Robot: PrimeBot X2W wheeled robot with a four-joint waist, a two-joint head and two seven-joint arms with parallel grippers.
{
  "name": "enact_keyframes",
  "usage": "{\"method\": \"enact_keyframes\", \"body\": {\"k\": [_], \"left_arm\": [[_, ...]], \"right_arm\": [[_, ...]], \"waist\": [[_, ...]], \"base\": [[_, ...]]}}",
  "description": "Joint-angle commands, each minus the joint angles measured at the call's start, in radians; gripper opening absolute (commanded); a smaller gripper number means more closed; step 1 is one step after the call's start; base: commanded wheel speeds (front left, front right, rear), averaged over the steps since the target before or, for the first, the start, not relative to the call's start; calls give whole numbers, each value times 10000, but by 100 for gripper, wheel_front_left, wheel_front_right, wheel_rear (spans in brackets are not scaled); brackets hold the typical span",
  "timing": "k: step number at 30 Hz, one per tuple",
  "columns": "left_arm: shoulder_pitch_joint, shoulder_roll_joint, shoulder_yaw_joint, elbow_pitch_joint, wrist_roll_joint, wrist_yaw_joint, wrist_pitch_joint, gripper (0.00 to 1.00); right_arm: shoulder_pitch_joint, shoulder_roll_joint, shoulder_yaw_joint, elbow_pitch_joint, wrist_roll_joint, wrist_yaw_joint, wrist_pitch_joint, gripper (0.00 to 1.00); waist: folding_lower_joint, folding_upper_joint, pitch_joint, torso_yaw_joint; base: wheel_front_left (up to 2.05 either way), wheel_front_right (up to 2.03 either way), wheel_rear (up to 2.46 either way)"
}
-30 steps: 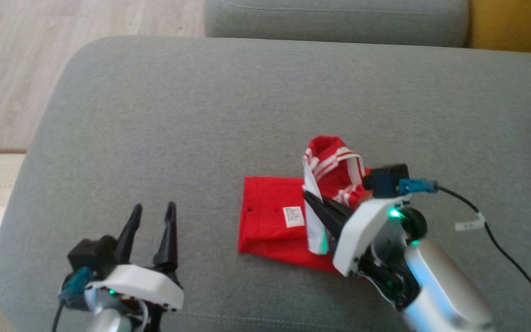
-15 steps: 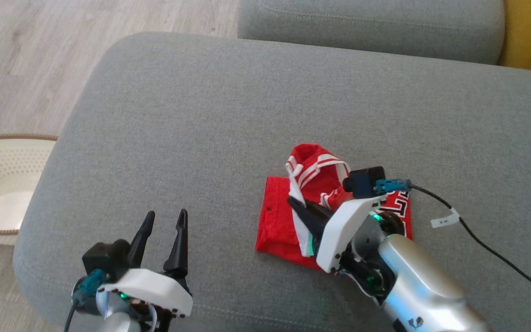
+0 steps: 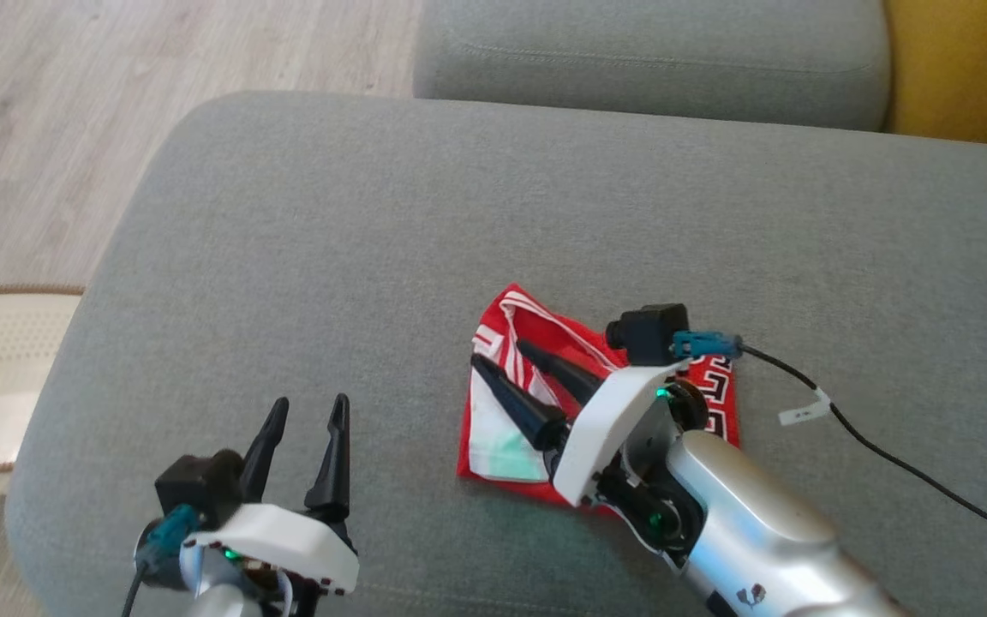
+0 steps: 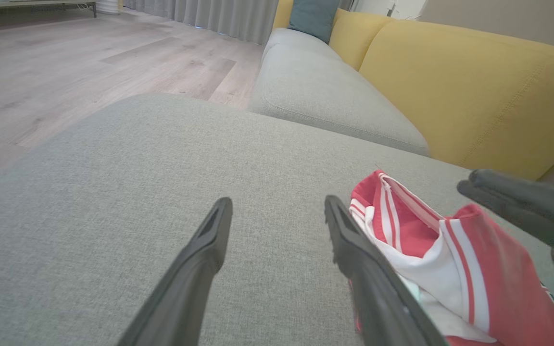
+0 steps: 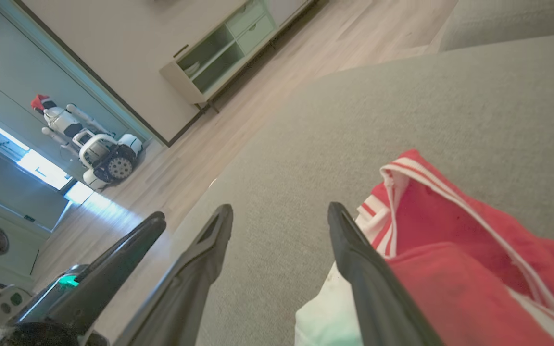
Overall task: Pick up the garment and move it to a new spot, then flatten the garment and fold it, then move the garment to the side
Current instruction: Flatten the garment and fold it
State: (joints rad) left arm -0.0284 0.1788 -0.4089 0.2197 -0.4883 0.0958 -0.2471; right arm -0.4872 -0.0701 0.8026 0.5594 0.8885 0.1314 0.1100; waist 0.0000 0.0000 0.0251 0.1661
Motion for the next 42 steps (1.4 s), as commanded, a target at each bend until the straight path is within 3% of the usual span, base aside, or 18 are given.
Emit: {"method": "enact_keyframes", "body": {"k": [1,7,16,17,19,22,23,29,42], "left_arm": [[-344,80,296,-346,6,0,-86,100],[-206,154,286,-466,15,83,-72,100],[-19,306,301,-836,3,224,-26,100],[-16,320,297,-863,7,235,-18,100],[-20,336,291,-914,7,257,-6,100],[-35,358,284,-1000,12,292,6,100],[-42,366,293,-1029,12,311,5,100],[-98,438,349,-1186,26,406,6,100],[-280,488,340,-1242,7,454,25,100]], "right_arm": [[-471,198,-19,-468,-3,-7,-376,100],[-415,198,-770,-440,-602,-7,-1016,100],[601,189,-3678,-242,-2895,-7,-1768,97],[761,188,-3951,-287,-3126,-7,-1778,85],[1129,188,-4453,-422,-3523,-7,-1751,46],[1729,191,-5039,-654,-4009,-7,-1621,15],[1924,192,-5182,-725,-4148,-7,-1571,0],[2683,196,-5327,-920,-4222,-7,-1315,0],[2127,198,-4161,164,-3499,-7,-1150,0]], "waist": [[0,0,-94,-139],[0,0,-222,-411],[0,0,-276,-960],[0,0,-271,-992],[0,0,-255,-1033],[0,0,-220,-1051],[0,0,-204,-1044],[0,0,-75,-881],[0,0,198,-35]], "base": [[0,0,0],[0,0,0],[0,0,0],[0,0,0],[0,0,0],[0,0,0],[0,0,0],[0,0,0],[0,0,0]]}}
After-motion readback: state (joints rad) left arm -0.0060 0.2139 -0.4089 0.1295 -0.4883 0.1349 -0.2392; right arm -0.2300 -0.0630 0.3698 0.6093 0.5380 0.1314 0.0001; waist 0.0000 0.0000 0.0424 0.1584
